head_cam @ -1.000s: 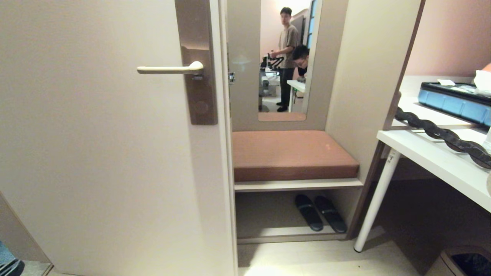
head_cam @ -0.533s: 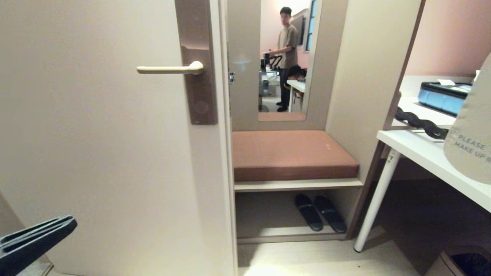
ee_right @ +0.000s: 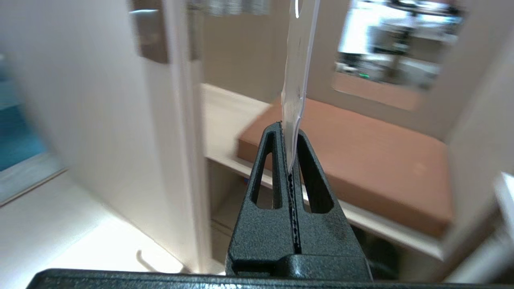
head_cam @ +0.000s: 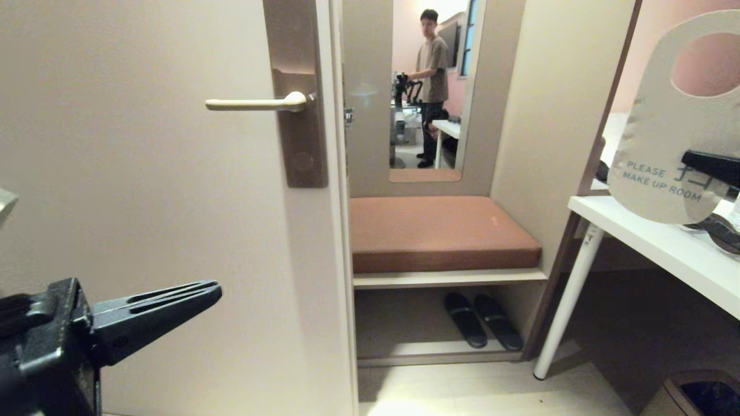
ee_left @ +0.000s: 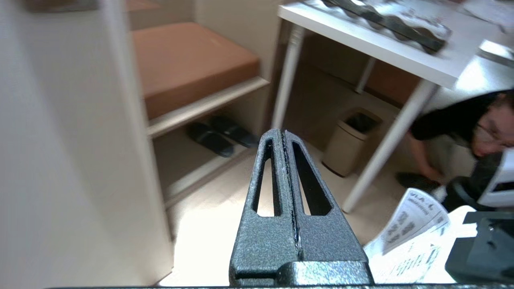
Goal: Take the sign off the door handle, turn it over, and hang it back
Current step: Hand it to the other hand
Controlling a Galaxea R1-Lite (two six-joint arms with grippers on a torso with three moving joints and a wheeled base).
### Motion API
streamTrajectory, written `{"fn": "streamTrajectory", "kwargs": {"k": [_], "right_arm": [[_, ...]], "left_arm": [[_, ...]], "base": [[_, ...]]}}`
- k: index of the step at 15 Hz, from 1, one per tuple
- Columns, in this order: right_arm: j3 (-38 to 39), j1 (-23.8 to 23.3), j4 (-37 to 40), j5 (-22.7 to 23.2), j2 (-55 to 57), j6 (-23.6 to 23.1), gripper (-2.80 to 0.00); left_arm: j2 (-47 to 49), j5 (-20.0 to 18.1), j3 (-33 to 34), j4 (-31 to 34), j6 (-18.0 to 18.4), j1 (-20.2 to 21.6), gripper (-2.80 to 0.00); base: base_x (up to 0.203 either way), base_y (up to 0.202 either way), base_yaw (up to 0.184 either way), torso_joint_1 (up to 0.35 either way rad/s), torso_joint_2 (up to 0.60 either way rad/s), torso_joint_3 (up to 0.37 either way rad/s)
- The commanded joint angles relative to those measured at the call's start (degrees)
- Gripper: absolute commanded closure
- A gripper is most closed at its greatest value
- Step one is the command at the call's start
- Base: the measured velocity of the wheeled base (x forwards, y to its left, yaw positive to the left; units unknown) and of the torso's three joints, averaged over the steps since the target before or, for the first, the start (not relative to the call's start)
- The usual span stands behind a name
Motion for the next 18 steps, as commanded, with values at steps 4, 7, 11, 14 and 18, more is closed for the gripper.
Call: {"fn": "streamTrajectory", "kwargs": {"k": [4,7,11,14,18], "right_arm": [[-3.9,3.1,-0.1,9.7,7.1,0.1,0.00],[-4.4,8.9,-0.3,11.6,9.2,0.2,0.00],[-6.4,16.0,-5.8,12.3,15.1,0.6,0.00],[-8.2,19.7,-8.2,12.4,17.9,0.6,0.00],[-8.0,23.3,-8.4,13.9,18.7,0.7,0.00]], "left_arm": [[12.6,-6.2,-3.5,-7.3,-4.3,-1.3,0.00],[15.9,-7.8,-7.0,-8.5,-6.8,-3.3,0.00],[21.1,-12.1,-8.6,-11.0,-7.0,-5.6,0.00],[26.1,-15.2,-10.8,-15.3,-6.9,-5.8,0.00],[31.1,-16.4,-12.4,-21.7,-7.0,-6.7,0.00]], "base": [[0.000,0.000,0.000,0.000,0.00,0.000],[0.000,0.000,0.000,0.000,0.00,0.000],[0.000,0.000,0.000,0.000,0.00,0.000],[0.000,0.000,0.000,0.000,0.00,0.000],[0.000,0.000,0.000,0.000,0.00,0.000]]}}
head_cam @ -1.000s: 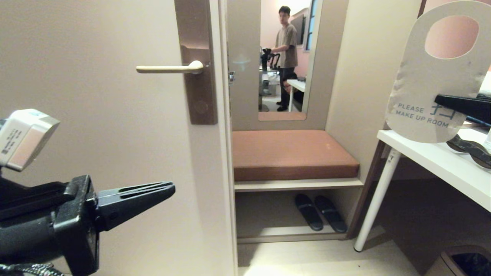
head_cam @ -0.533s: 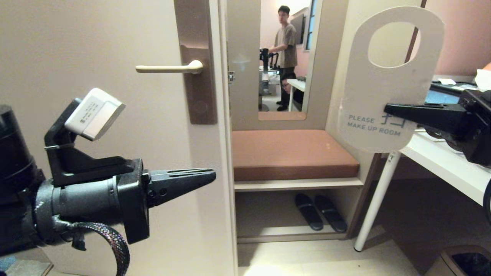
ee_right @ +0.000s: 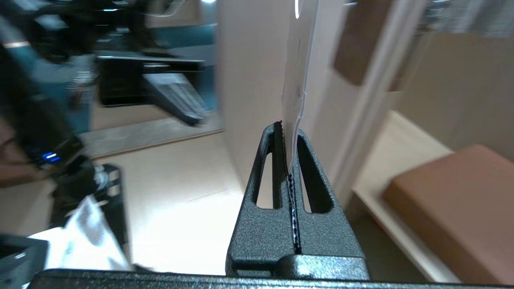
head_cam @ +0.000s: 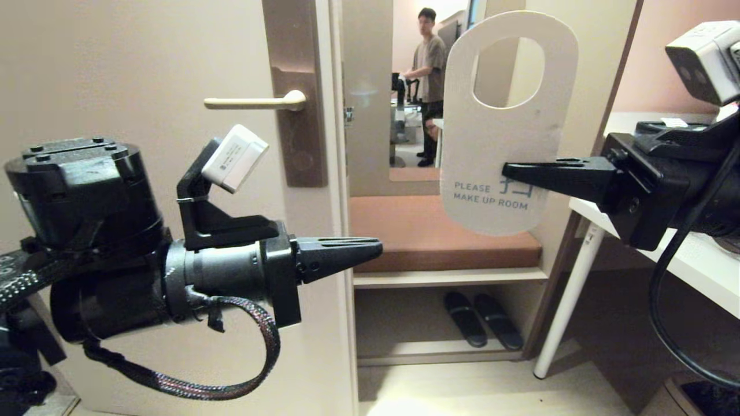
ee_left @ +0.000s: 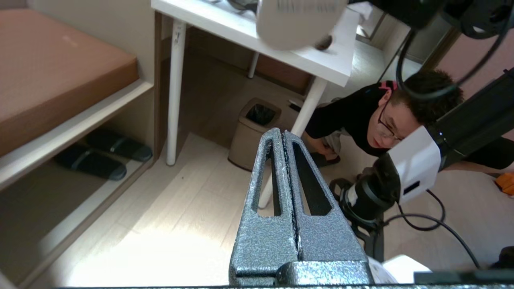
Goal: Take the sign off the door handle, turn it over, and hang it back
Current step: Hand it to the other hand
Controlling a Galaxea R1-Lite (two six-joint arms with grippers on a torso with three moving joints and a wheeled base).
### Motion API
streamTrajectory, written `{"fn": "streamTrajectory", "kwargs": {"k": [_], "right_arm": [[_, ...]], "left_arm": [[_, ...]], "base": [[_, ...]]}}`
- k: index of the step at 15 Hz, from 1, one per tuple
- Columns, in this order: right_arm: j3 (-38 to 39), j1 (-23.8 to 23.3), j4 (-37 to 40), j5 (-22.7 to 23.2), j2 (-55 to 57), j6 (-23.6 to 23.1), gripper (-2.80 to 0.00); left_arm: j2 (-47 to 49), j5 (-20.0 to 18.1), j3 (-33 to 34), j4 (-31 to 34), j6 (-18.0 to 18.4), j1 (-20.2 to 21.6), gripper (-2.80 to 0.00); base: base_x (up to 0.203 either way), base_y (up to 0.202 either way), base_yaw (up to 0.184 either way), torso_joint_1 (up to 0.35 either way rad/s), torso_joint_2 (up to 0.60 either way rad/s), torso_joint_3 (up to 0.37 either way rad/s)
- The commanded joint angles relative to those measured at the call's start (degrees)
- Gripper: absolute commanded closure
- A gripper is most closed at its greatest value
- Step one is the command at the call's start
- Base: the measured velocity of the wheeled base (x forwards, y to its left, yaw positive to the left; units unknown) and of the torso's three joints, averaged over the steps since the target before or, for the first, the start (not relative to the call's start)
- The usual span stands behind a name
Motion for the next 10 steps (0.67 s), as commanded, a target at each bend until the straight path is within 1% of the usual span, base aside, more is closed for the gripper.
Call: {"fn": "streamTrajectory", "kwargs": {"k": [1,2,3,7,10], "right_arm": [[0.4,0.8,-0.2,2.5,0.6,0.0,0.00],[0.3,0.8,-0.2,3.6,0.9,0.0,0.00],[0.3,0.8,-0.3,3.7,1.4,0.0,0.00],[1.0,0.9,-0.4,4.7,2.7,0.0,0.00],[2.1,0.8,-4.1,4.8,4.0,0.1,0.00]], "left_arm": [[4.5,-0.2,-0.3,-5.0,-0.2,-0.4,0.00],[5.4,-0.3,-0.3,-6.8,-0.5,-0.4,0.00],[5.8,-0.3,-0.3,-7.7,-0.9,-0.6,0.00],[6.0,-0.3,-0.3,-7.8,-1.3,-1.0,0.00],[6.1,-0.3,-0.3,-7.9,-1.4,-1.0,0.00]], "base": [[0.000,0.000,0.000,0.000,0.00,0.000],[0.000,0.000,0.000,0.000,0.00,0.000],[0.000,0.000,0.000,0.000,0.00,0.000],[0.000,0.000,0.000,0.000,0.00,0.000],[0.000,0.000,0.000,0.000,0.00,0.000]]}}
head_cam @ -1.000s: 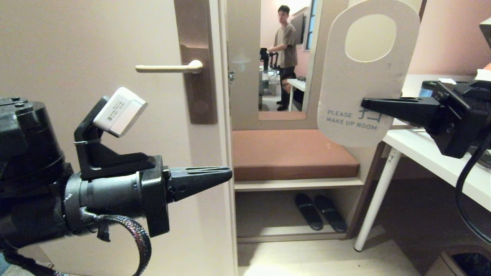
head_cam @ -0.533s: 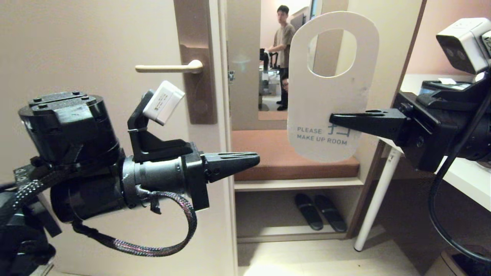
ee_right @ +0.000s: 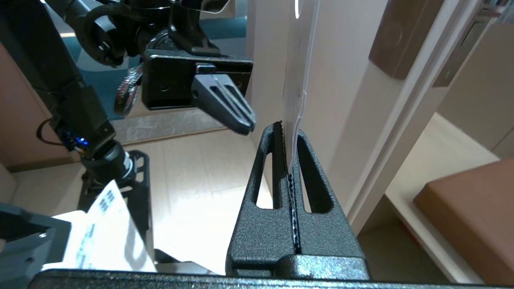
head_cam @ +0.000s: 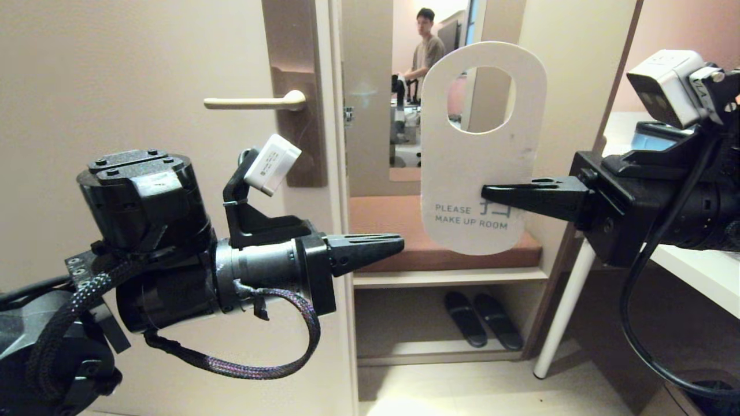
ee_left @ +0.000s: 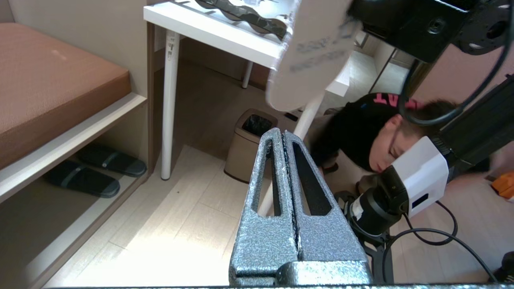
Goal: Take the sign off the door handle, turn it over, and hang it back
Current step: Hand it to the other hand
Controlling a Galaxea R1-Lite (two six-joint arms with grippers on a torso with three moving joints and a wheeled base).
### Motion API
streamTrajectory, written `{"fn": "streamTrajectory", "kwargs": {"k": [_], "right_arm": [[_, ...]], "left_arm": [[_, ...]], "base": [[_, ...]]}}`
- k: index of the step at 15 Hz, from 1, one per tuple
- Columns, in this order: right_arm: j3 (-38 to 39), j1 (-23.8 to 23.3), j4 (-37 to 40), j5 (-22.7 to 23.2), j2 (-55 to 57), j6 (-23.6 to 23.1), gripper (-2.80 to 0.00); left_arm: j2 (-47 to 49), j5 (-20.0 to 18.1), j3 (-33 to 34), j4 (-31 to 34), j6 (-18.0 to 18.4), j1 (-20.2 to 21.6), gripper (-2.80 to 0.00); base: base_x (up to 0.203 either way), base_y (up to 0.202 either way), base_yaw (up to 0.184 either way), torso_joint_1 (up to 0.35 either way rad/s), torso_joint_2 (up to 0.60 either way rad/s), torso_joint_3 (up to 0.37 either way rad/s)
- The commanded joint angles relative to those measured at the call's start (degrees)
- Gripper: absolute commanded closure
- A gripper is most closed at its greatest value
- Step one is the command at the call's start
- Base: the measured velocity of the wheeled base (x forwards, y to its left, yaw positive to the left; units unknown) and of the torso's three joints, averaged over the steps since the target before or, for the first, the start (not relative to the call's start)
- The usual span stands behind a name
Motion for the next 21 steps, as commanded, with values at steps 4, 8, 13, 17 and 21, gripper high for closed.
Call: {"fn": "streamTrajectory", "kwargs": {"k": [4,8,13,17,21], "right_arm": [[3.0,0.0,-2.3,0.2,1.0,0.0,0.00],[3.1,0.0,-3.8,0.2,2.5,0.0,0.00],[2.6,0.1,-4.1,0.2,3.4,0.0,0.00],[2.5,1.8,-9.3,0.2,5.3,2.5,0.00],[1.8,4.1,-11.8,0.2,6.8,4.3,0.00]], "left_arm": [[2.0,-0.2,0.1,-3.8,-0.1,0.1,-2.80],[2.6,-0.2,0.1,-5.0,-0.1,0.0,-2.80],[4.8,-0.3,0.3,-9.7,-0.1,0.0,-2.80],[5.8,-0.3,0.1,-11.0,-1.3,-0.5,-2.80],[6.3,-2.1,0.1,-11.4,-1.3,-0.8,-2.80]], "base": [[0.000,0.000,0.000,0.000,0.00,0.000],[0.000,0.000,0.000,0.000,0.00,0.000],[0.000,0.000,0.000,0.000,0.00,0.000],[0.000,0.000,0.000,0.000,0.00,0.000],[0.000,0.000,0.000,0.000,0.00,0.000]]}}
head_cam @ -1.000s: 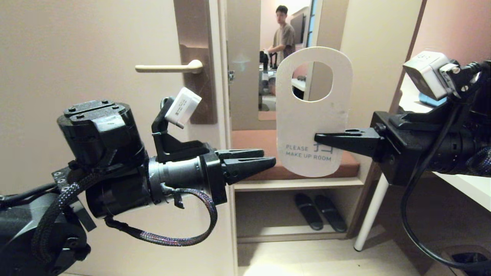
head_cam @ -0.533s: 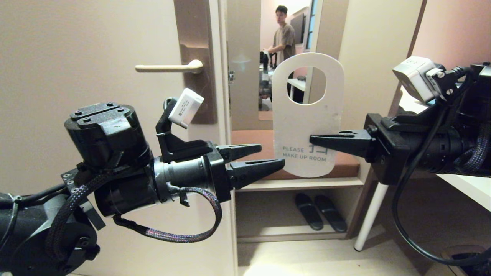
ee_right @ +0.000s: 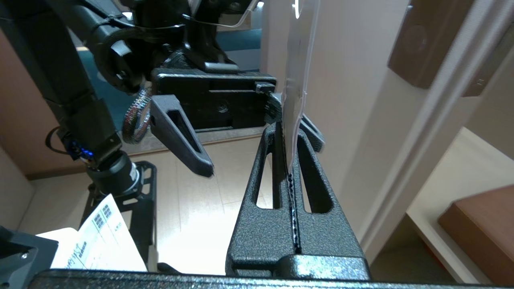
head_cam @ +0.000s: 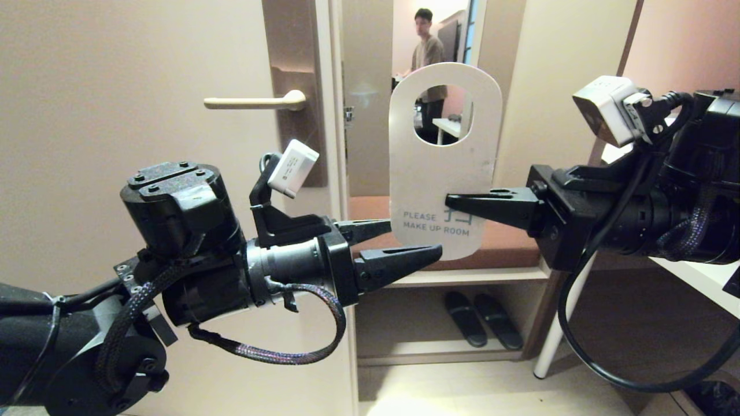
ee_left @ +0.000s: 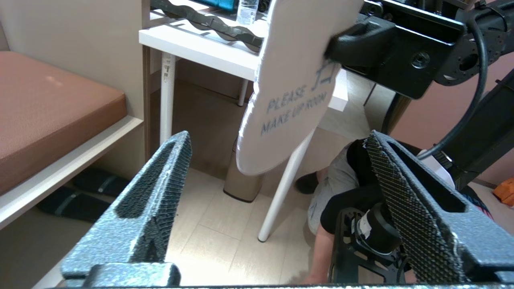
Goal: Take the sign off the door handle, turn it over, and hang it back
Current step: Hand it to the other hand
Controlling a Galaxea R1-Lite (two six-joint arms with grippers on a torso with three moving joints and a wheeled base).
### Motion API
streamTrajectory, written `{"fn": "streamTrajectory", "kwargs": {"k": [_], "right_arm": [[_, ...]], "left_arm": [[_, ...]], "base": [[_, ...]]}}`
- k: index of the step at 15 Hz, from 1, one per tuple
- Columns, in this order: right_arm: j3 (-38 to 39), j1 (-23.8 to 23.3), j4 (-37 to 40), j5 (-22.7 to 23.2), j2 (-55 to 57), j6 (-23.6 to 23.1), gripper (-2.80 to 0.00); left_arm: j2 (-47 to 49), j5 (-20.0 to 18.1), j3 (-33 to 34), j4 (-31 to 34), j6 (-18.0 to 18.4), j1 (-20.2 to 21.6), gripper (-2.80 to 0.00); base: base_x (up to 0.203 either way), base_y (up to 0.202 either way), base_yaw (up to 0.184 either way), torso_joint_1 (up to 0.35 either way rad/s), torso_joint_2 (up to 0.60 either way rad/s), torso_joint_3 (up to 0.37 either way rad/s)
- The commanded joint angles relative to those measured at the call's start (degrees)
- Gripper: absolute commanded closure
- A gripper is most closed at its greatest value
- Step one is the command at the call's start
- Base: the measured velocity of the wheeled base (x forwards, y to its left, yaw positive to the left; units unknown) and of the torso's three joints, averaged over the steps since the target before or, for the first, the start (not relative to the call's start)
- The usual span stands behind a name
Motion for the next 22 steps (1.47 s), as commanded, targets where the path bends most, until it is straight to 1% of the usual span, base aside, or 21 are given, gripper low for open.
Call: {"fn": "streamTrajectory", "kwargs": {"k": [1,4,5,7,9,11,20,22], "right_arm": [[-0.5,0.7,-0.2,0.3,0.9,0.1,0.00],[-0.6,1.4,-0.2,0.3,1.0,0.1,0.00],[-0.6,1.9,-0.2,0.3,1.0,0.1,0.00],[-0.8,2.5,-0.2,0.4,1.3,0.1,0.00],[-1.4,3.7,-0.2,0.4,1.5,0.2,0.00],[-1.8,4.9,-0.3,0.3,1.7,0.4,0.00],[-1.9,5.2,-0.4,0.4,1.5,0.3,0.00],[-1.8,5.9,-1.9,0.4,1.7,0.4,0.00]], "left_arm": [[0.9,-2.6,0.0,-2.1,-0.2,-0.1,-2.80],[3.1,-2.9,0.0,-7.1,-0.3,-0.1,-2.80],[3.5,-2.9,0.0,-8.2,-0.7,-0.2,-2.80],[3.7,-2.9,0.0,-9.9,-2.8,-0.9,-2.80],[4.2,-2.9,0.2,-11.4,-3.0,-1.3,-2.80],[4.3,-2.9,0.3,-11.6,-3.0,-1.7,-2.80],[4.2,-3.0,0.3,-12.4,-3.0,-1.8,-2.80],[4.2,-3.0,0.3,-12.8,-3.0,-1.8,-2.80]], "base": [[0.000,0.000,0.000,0.000,0.00,0.000],[0.000,0.000,0.000,0.000,0.00,0.000],[0.000,0.000,0.000,0.000,0.00,0.000],[0.000,0.000,0.000,0.000,0.00,0.000],[0.000,0.000,0.000,0.000,0.00,0.000],[0.000,0.000,0.000,0.000,0.00,0.000],[0.000,0.000,0.000,0.000,0.00,0.000],[0.000,0.000,0.000,0.000,0.00,0.000]]}}
